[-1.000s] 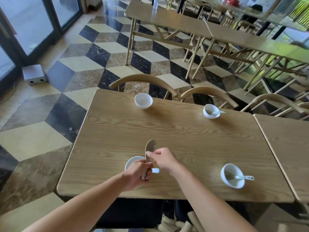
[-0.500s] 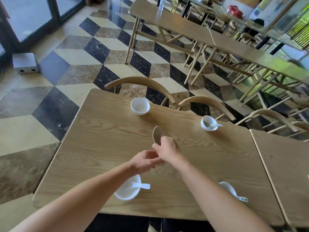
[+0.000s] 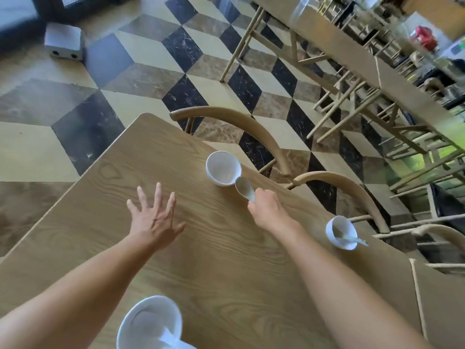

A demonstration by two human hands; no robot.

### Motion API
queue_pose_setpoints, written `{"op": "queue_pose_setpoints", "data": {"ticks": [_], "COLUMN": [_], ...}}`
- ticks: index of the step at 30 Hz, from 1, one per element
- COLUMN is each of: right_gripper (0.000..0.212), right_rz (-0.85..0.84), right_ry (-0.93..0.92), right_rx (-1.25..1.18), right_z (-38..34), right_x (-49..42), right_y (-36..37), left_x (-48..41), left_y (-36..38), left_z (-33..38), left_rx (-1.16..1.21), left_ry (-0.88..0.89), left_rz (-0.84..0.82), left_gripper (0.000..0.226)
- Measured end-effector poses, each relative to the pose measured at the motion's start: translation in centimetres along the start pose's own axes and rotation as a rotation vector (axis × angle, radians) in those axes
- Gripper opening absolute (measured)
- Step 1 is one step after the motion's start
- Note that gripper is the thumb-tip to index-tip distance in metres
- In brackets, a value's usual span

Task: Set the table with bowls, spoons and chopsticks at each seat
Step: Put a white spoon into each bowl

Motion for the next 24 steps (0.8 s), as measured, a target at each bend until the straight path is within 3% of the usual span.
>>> {"op": "queue_pose_setpoints", "data": {"ticks": [6,13,18,24], "right_gripper": [0.02,0.029,0.034,0.017], "right_rz": [0.074,0.002,-0.181,-0.301], "right_ry": [-0.1,-0.106,-0.064,-0.028], "right_rx": [0.258,0.278,0.091,-0.274], "right_z": [-2.1,-4.1,-4.1,-3.4], "right_x": [-5.4,-9.9,-12.2,-13.0], "right_y": [-1.8,-2.5,-1.4,-0.3], "left_x": [-1.5,-0.9,-1.0,-1.1], "left_y": [1.6,1.0,1.0,1.0], "left_z": [-1.2,-1.1,-1.1,-1.2], "left_rx": [-0.042,-0.01,-0.031,-0.031], "left_ry": [0.027,0.104,0.105,0.104], "left_rz": [0.099,0.277,0.311,0.298], "left_gripper": [0.099,0.092,0.092,0.092]}}
Point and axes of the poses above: each hand's wrist, its own x-axis away from the middle knuckle, its own y-axis out of the palm, z = x × y, the point moved 9 cm from there along -x, towards the middle knuckle, and after that the axes turned 10 degrees about -z, right-handed, at the moved point
